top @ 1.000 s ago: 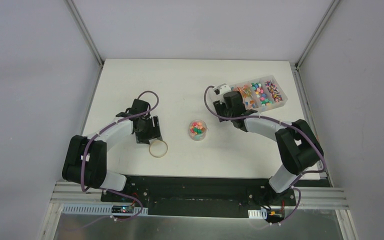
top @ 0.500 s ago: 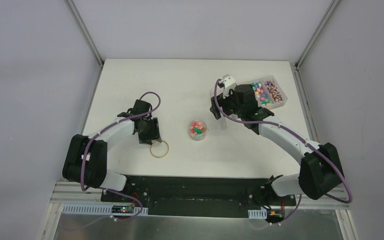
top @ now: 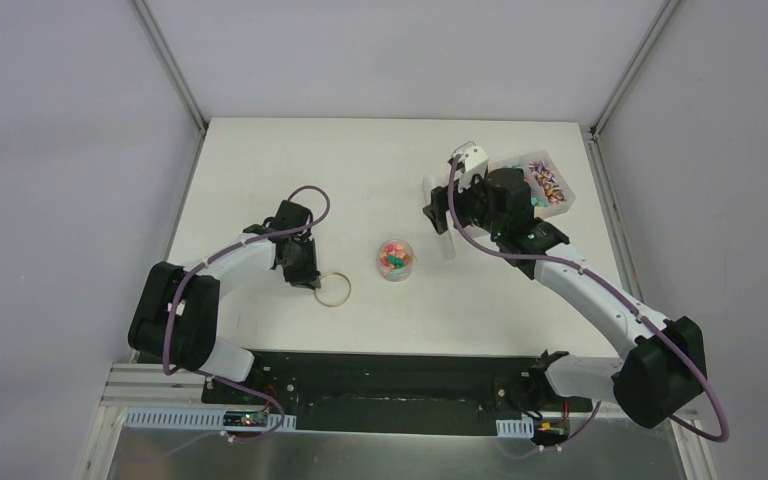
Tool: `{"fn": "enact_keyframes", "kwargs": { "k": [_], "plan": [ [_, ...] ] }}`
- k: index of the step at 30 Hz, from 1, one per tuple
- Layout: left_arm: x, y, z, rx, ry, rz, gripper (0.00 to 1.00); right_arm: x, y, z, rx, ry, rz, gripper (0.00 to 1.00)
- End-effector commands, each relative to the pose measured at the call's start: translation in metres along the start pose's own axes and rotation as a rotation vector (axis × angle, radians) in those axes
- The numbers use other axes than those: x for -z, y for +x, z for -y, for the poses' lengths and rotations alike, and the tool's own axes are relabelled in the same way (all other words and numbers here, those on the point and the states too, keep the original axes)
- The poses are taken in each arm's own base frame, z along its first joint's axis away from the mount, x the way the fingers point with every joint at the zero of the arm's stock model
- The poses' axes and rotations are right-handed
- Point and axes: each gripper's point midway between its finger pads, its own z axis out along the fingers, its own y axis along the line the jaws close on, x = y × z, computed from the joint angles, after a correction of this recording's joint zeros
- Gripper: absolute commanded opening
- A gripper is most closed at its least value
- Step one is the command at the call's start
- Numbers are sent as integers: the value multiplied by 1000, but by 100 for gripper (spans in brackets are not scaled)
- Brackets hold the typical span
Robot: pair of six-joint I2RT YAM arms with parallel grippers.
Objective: Pack the candies
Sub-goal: Pick up the box lid from the center of the board.
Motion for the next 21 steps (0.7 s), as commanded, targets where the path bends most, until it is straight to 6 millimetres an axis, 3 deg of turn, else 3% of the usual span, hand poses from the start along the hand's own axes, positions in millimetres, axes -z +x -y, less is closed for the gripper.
{"fn": "enact_keyframes", "kwargs": {
  "k": [1,3,7,10,17,21],
  "plan": [
    [-10,4,3,-35,-10,-13,10,7,-14,-9,-33,-38,63,83],
    [-9,0,9,-39,10,-1,0,8,-14,-19,-48,-90,59,82],
    [-1,-8,33,-39,130,37,0,13,-26,-40,-129,-190,97,80],
    [11,-11,58,-35,258,41,0,23,-41,-61,-101,-312,229,79],
    [52,-20,88,-22,416,104,0,41,-41,-79,-7,-395,400,85],
    [82,-28,107,-47,537,165,0,44,-46,-89,-59,-458,434,88]
  ]
}}
